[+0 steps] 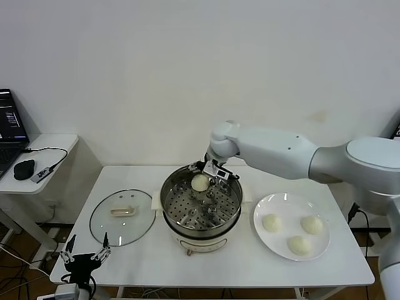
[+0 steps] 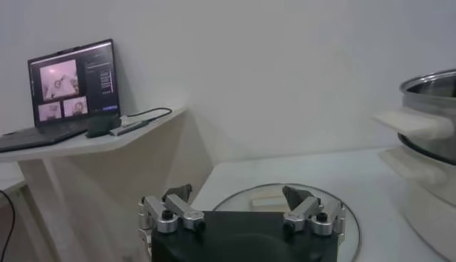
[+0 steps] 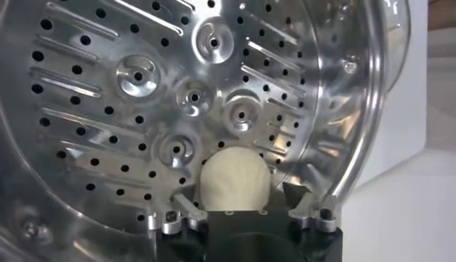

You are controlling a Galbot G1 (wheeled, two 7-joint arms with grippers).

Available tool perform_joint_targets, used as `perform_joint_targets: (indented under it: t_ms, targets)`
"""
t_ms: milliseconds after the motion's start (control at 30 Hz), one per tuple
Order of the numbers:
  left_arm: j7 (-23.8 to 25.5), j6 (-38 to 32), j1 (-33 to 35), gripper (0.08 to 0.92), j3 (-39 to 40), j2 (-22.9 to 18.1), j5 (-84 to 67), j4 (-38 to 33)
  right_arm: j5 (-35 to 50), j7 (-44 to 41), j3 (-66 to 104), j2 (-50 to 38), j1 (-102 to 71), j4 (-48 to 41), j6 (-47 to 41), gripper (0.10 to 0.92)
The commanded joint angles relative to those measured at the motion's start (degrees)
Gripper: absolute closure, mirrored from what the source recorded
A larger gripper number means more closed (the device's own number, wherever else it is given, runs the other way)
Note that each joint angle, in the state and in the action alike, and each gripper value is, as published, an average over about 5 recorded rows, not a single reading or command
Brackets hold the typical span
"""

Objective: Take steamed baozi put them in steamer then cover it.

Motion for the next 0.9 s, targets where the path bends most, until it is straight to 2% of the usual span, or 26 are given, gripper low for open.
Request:
perform_joint_targets:
  t_ms: [33,167,367,633,900]
  targets:
    - [0.00,0.02,0.08,0.177,0.06,0.07,-0.01,-0.19,9.50,-3.82,-0.40,-3.75,5.23,6.87,-8.24,0.203]
    - [0.03,0.14,0.38,0.177,0.06,0.55,-0.30,-0.98,15.24,-6.20,-0.30,-10.28,8.89,14.12,-18.43,0.203]
    - [0.08,0.80,0.30,0.177,-0.54,1.83,-2.03,-1.56,17.72,-6.90,-0.72,-22.53,12.04,23.65,-28.80,0.203]
    - [0.24,1.04,0.10,0.177,-1.30,3.69,-3.08,-0.94,17.43,-7.08,-0.14,-40.57,10.36,31.55,-32.88,0.203]
    - [0.35,1.00,-0.14,0.177,-0.85,3.95,-2.89,-0.01,11.93,-4.82,3.27,-47.01,-0.94,32.44,-34.20,0.203]
